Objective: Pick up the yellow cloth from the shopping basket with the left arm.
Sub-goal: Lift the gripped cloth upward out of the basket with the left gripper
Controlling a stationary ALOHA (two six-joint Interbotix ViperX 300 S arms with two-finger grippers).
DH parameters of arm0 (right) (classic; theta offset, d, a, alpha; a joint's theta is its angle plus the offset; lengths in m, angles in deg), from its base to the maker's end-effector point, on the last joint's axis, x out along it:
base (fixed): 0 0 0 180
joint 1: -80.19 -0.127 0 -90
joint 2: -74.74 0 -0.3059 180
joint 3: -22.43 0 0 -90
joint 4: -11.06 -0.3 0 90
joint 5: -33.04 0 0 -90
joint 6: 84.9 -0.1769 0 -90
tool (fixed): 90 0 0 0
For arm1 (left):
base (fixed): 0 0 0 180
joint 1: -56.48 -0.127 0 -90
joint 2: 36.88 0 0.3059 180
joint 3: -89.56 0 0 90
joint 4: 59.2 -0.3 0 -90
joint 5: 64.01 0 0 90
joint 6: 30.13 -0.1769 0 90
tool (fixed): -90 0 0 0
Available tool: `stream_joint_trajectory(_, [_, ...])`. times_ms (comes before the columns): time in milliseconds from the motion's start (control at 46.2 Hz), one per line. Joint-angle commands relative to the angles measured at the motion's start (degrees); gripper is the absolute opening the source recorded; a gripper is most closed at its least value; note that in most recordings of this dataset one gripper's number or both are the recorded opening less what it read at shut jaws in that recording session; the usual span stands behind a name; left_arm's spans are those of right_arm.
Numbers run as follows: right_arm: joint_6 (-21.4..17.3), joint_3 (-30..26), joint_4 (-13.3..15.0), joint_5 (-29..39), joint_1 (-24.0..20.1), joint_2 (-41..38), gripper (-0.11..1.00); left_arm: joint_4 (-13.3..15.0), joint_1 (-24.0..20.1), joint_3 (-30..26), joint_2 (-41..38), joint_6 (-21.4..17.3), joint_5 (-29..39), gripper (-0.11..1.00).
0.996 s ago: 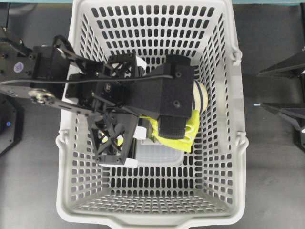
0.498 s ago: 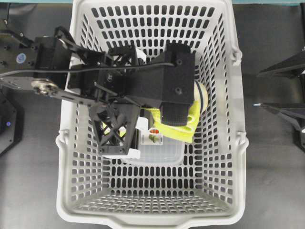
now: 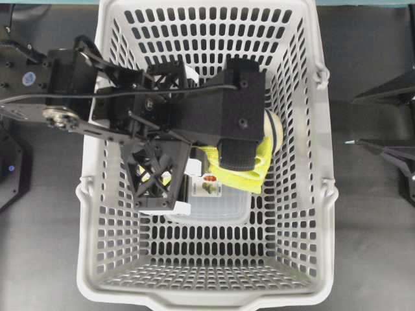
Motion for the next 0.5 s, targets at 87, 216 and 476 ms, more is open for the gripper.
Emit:
stream_joint_trajectory(87, [-0.09, -0.44, -0.18, -0.44, 0.00, 0.26, 0.75, -0.18, -0.26, -1.14, 1.32, -0.09, -0.18, 0.11])
stream_joint_trajectory(216, [-0.09, -0.44, -0.18, -0.35, 0.00, 0.35, 0.75, -0.18, -0.26, -0.97, 1.23, -0.26, -0.18, 0.11])
stream_joint_trajectory(476, [-0.18, -0.44, -0.18, -0.18, 0.00, 1.14, 0.75, -0.18, -0.53, -0.97, 1.23, -0.18, 0.00, 0.11])
